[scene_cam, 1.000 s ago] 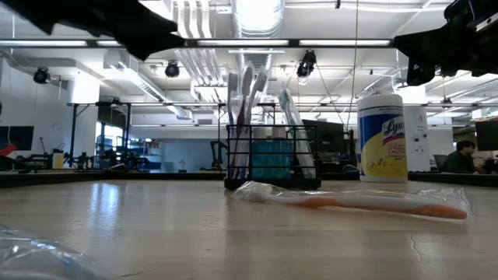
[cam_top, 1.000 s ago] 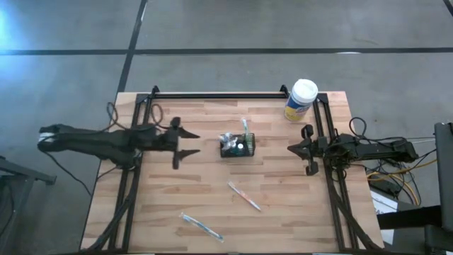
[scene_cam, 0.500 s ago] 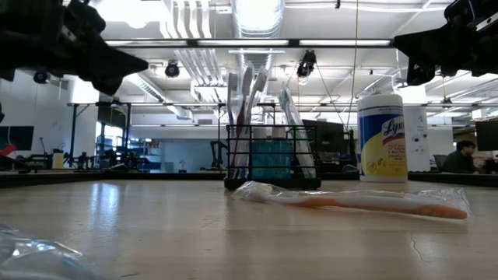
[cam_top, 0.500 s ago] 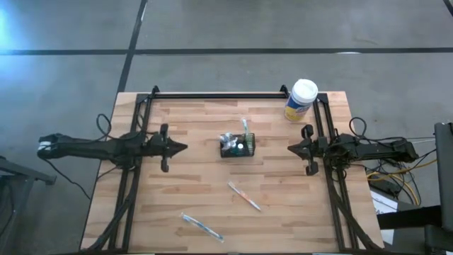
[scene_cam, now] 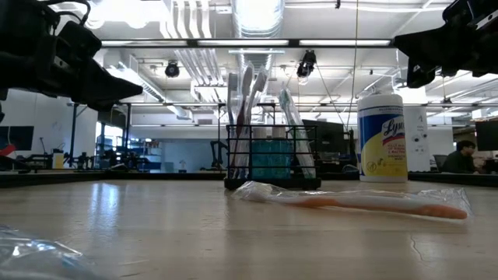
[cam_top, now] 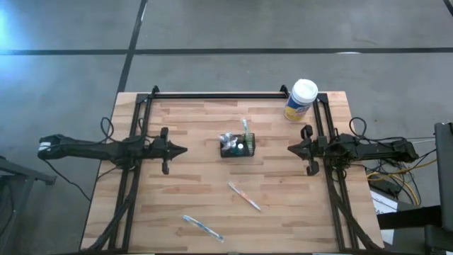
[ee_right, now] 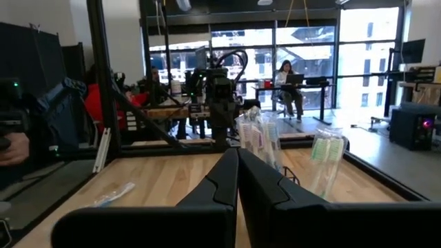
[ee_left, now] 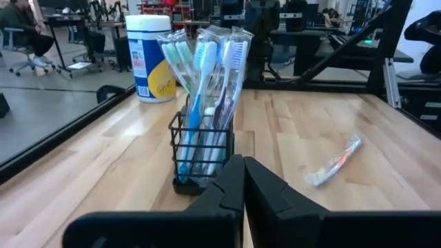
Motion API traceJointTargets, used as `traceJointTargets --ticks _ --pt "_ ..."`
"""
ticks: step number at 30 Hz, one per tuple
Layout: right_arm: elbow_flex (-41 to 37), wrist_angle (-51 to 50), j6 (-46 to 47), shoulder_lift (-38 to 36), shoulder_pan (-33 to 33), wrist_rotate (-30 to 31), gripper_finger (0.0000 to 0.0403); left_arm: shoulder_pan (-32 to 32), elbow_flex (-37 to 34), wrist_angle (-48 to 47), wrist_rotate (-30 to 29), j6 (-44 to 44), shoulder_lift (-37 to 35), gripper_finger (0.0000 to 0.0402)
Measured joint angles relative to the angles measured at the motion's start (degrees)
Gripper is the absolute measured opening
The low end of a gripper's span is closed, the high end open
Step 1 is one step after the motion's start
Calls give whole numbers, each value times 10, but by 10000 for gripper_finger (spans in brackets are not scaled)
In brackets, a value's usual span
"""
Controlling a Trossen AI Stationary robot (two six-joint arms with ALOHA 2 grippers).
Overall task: Pick & Place toothbrushing station
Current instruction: Put the orange toothbrush into the wire organizer
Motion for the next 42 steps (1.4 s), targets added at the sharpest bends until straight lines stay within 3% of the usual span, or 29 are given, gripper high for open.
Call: traceJointTargets --ticks 3,6,10,17,22,29,32,36,42 --pt "0 0 11 0 0 4 8 0 0 0 0 2 0 3" --pt "7 0 41 9 2 69 8 0 0 0 0 2 0 3" --pt "28 -2 73 70 21 86 8 0 0 -1 0 2 0 11" --pt "125 -20 137 285 108 135 8 0 0 -2 0 2 0 8" --pt "264 -133 182 463 164 183 8 0 0 -2 0 0 0 5" --pt "471 -309 274 680 170 182 9 0 0 -2 0 -1 0 12" --pt "552 -377 288 766 170 143 20 0 0 -2 0 -2 0 8" --pt "654 -489 290 873 171 76 62 0 0 -2 0 -8 0 6" --pt "757 -570 290 1000 179 58 152 0 0 -2 0 -14 0 13"
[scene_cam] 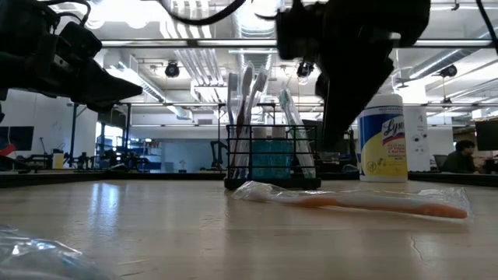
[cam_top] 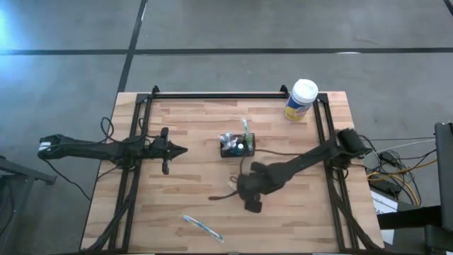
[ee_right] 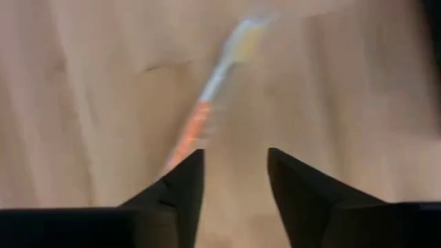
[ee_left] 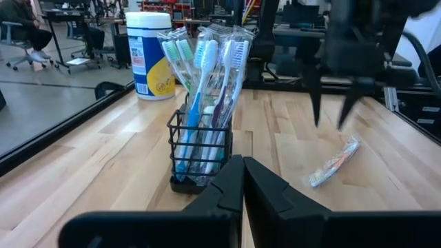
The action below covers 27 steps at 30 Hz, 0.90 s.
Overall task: Pick & Place toothbrushing station
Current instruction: Put the orange toothbrush into the wire organizer
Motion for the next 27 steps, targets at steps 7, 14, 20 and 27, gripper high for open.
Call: traceJointTargets --ticks 7,14,20,27 --pt "42 3 13 71 1 -69 229 0 0 0 4 -5 0 6" --pt "38 20 41 110 3 -71 249 0 0 0 6 -18 0 13" --pt "38 25 42 126 4 -69 234 0 1 -2 9 -20 0 15" --pt "35 20 32 122 3 -63 151 0 1 -1 9 -28 0 16"
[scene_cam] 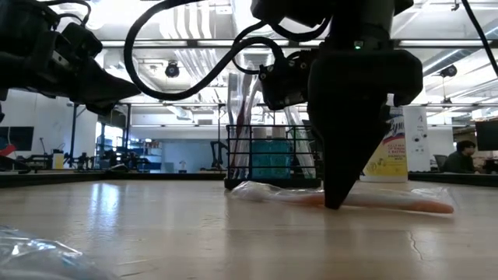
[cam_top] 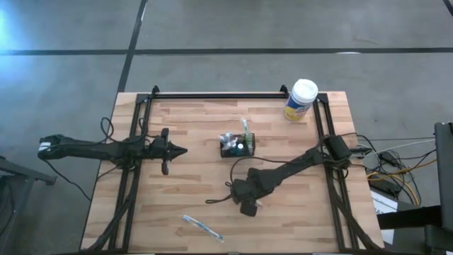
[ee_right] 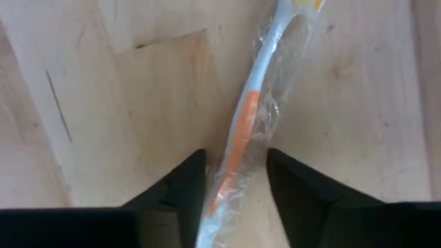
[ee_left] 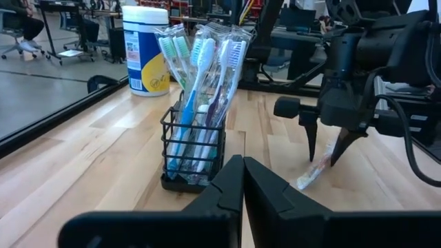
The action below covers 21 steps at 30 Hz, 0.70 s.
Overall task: Pick & Place toothbrushing station
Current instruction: Put the orange toothbrush into the wire organizer
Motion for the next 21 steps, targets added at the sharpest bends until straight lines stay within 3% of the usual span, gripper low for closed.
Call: traceJointTargets --ticks 8,14,18,21 --pt "-3 1 -33 -14 2 23 21 0 0 2 0 -1 0 16" --pt "-5 -10 -56 -34 12 85 20 0 0 3 0 0 0 16" --pt "-10 -6 -83 -76 23 97 20 0 1 23 2 0 0 16" --pt "-13 4 -110 -119 35 148 19 0 10 36 16 -1 0 16"
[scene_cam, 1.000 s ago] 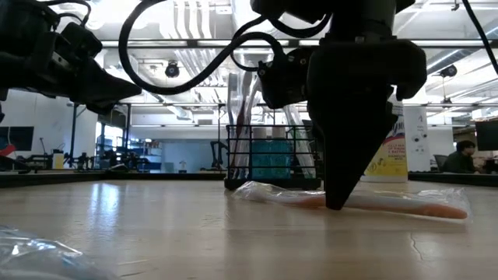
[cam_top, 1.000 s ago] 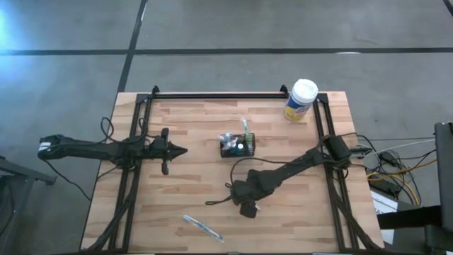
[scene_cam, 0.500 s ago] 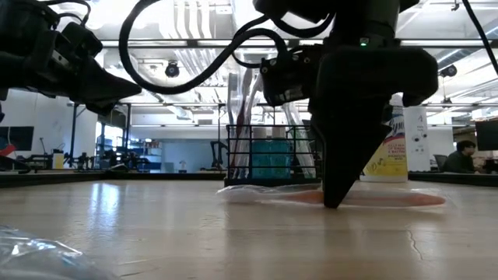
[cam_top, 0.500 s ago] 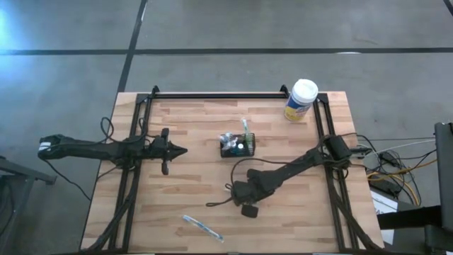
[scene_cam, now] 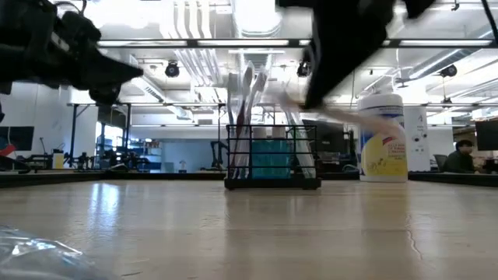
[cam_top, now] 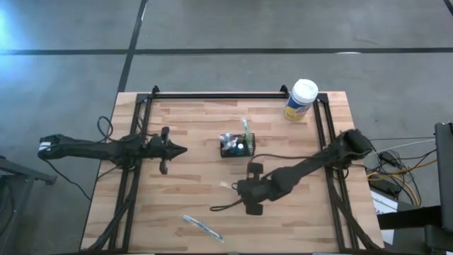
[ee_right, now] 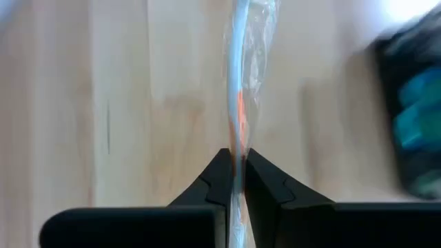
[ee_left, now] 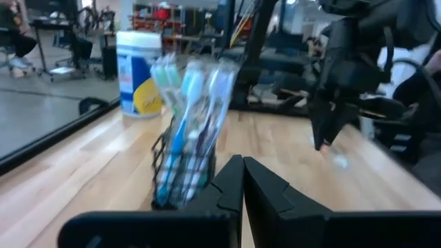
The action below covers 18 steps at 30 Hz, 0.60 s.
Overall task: Pick & Place toothbrushing station
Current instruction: Put the orange toothbrush into the wire organizer
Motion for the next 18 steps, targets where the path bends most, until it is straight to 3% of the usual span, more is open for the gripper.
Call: traceJointTargets --ticks 3,6,12,18 --pt "-10 35 -44 -50 11 46 19 -1 19 8 33 -12 1 16" --pt "-48 133 -104 -103 16 72 19 -6 45 14 85 -13 13 16" --pt "-184 452 -278 -188 13 69 18 -33 84 62 91 -14 70 20" --pt "-322 783 -349 -204 -13 68 18 -68 126 122 80 -4 169 46"
